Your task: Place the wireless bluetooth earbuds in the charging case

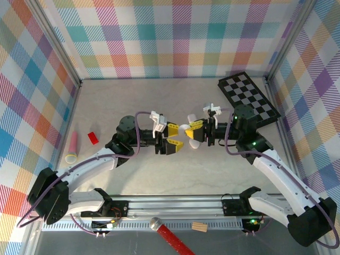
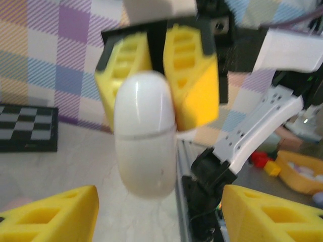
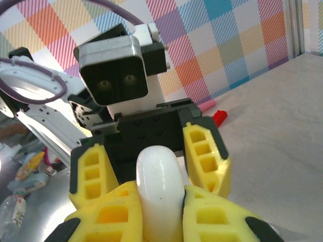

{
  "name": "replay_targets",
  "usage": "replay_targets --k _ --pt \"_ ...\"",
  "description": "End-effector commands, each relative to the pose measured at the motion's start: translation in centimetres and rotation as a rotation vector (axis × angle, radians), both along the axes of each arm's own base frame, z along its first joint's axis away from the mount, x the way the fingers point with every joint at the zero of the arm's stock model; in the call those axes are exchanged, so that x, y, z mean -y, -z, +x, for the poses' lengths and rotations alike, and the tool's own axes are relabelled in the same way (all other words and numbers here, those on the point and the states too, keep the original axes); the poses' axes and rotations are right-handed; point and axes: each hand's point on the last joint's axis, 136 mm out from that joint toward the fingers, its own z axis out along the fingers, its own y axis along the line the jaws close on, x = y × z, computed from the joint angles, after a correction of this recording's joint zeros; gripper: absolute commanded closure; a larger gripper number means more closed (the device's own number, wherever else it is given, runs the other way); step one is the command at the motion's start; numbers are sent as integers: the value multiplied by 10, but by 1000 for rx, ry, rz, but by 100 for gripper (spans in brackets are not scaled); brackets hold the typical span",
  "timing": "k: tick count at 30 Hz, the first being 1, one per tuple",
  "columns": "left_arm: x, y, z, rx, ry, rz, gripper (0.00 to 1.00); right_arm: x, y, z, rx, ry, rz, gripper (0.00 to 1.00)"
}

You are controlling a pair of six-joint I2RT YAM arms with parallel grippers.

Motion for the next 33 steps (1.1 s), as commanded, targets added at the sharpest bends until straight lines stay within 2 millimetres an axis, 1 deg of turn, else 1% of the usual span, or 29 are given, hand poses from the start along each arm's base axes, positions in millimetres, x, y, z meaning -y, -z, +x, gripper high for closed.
replay_targets --k 1,7,12,16,19,23,24,25,29,30,33 --pt "-4 7 -4 77 -11 91 39 -1 7 -3 44 -14 -75 90" --pt "-2 3 -6 49 16 73 53 -10 12 -8 53 -57 -104 90" --pt "-2 0 -10 52 27 65 58 -15 21 -8 42 -58 -127 90" --pt "-1 1 -10 43 30 60 66 -16 24 -6 44 -51 -137 90" --pt "-2 -1 -12 45 32 48 71 -15 22 -7 55 -46 -123 91" --pt "-2 -1 -12 48 25 46 82 -14 19 -8 72 -37 -110 90" --pt "-3 -1 -12 50 23 45 85 -13 19 -8 70 -34 -113 88" --pt "-3 -1 -12 52 21 46 87 -13 20 -7 67 -27 -117 83" --pt "-5 2 -14 70 26 59 92 -10 23 3 57 37 -137 58" --pt "-5 2 -16 75 31 62 93 -9 23 9 52 71 -144 55" --pt "-8 0 -21 95 42 55 92 1 23 36 33 246 -163 50"
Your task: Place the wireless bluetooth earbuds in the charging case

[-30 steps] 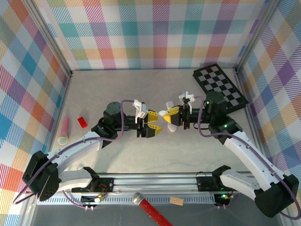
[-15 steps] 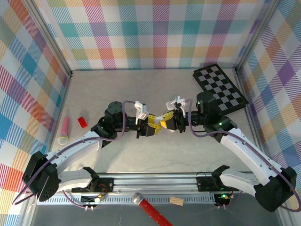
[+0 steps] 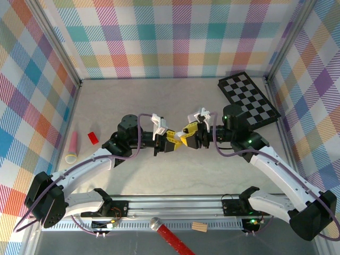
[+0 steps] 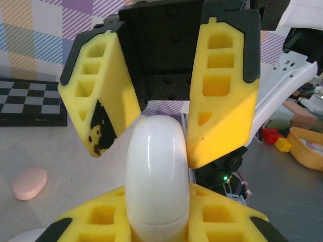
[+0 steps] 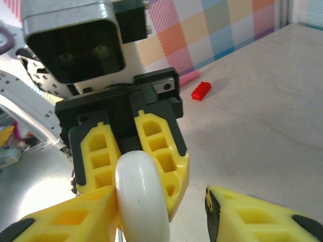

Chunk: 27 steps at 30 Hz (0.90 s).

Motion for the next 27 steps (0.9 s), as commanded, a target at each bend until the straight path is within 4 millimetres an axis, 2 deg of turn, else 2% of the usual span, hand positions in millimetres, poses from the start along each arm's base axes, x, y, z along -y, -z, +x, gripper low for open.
replay_targets --k 1,3,9,12,15,17,19,23,27 --pt "-4 -15 -19 84 57 -37 92 15 -9 35 34 229 -8 49" --pt "-6 -13 -19 99 43 -31 92 17 -14 38 36 256 6 46" --pt "-14 -2 -11 137 -41 14 90 13 -28 30 9 213 62 40" --pt "-18 2 -9 175 -75 46 85 18 -36 31 27 255 115 39" --pt "-25 5 -5 216 -130 95 85 28 -32 39 30 336 120 38" --pt "-31 6 -1 206 -183 137 94 34 -22 48 14 402 104 38" --pt "-36 3 3 178 -226 142 98 43 -7 62 -29 485 66 37" --pt "-36 -5 -1 130 -224 113 99 51 29 85 -147 590 -54 37" --pt "-39 -14 2 81 -268 58 99 45 65 102 -248 615 -173 36"
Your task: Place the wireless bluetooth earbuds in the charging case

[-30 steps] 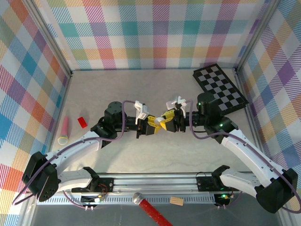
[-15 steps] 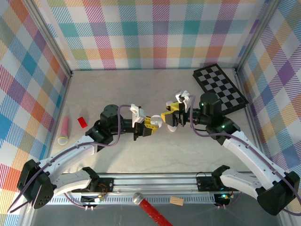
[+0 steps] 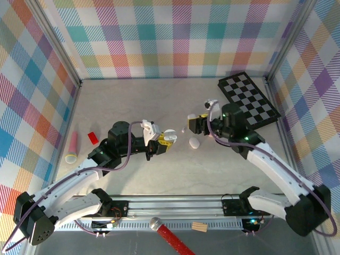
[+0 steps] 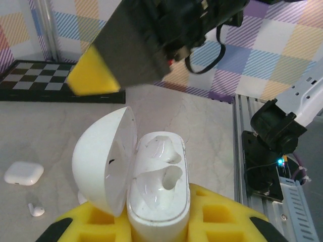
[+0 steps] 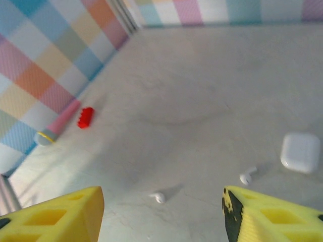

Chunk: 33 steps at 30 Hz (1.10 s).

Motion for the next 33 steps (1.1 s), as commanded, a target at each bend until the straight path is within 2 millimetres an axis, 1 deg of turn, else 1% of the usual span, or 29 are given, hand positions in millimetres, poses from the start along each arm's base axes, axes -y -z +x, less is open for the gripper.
replay_targets --k 1,3,8,11,14,19,22,25,28,31,33 --pt "-2 -23 -3 -11 -29 -81 99 3 23 14 -98 65 -62 36" --pt "-4 -23 -5 15 -30 -83 99 -2 38 22 -142 66 -86 35" --pt "-9 -24 -8 111 -28 -55 100 -16 86 43 -296 55 -185 33" --pt "-8 -24 -16 165 22 -50 100 -23 114 56 -375 56 -225 32" --pt "-9 -22 -7 160 -22 -53 100 -32 139 68 -435 56 -255 32" --pt "-14 -19 -2 188 -79 -94 100 -42 169 85 -504 36 -322 32" --pt "-26 -16 9 206 -186 -140 100 -47 182 93 -522 21 -350 32" --pt "-39 -12 19 225 -289 -165 100 -52 189 103 -523 7 -376 32" --pt "-49 -11 24 238 -355 -163 100 -59 196 110 -537 -17 -392 31" --pt "-55 -10 27 247 -394 -161 100 -64 204 113 -561 -46 -403 31" --pt "-61 -13 30 255 -433 -183 100 -65 211 113 -576 -59 -415 31"
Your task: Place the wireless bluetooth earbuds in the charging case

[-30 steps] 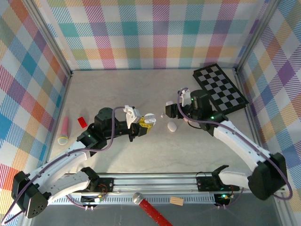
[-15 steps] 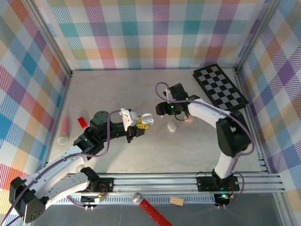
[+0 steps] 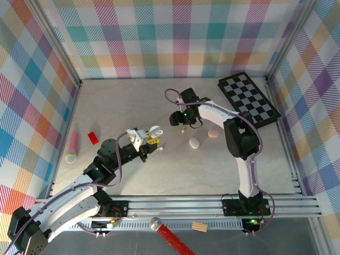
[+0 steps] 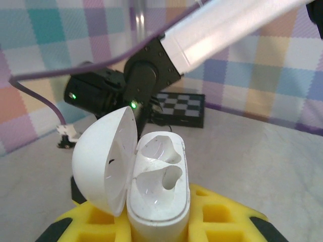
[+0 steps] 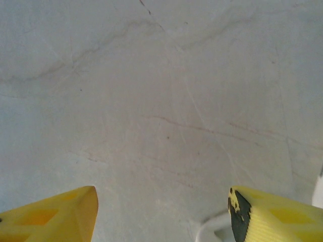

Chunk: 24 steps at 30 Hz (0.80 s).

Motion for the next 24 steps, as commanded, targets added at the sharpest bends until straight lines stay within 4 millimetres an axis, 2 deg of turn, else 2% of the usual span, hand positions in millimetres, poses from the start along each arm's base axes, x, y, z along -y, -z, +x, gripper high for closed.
replay_targets --k 1,4,8,24 --pt "-14 -22 5 61 -91 -100 100 0 13 -8 -60 -50 -31 31" --pt "-28 -29 6 73 -153 -176 100 1 21 -9 -75 -55 -54 31" --pt "-37 -32 5 88 -188 -175 100 6 26 -12 -84 -49 -71 31" --pt "-39 -33 7 44 -206 -179 100 10 22 -51 -120 -53 -47 31"
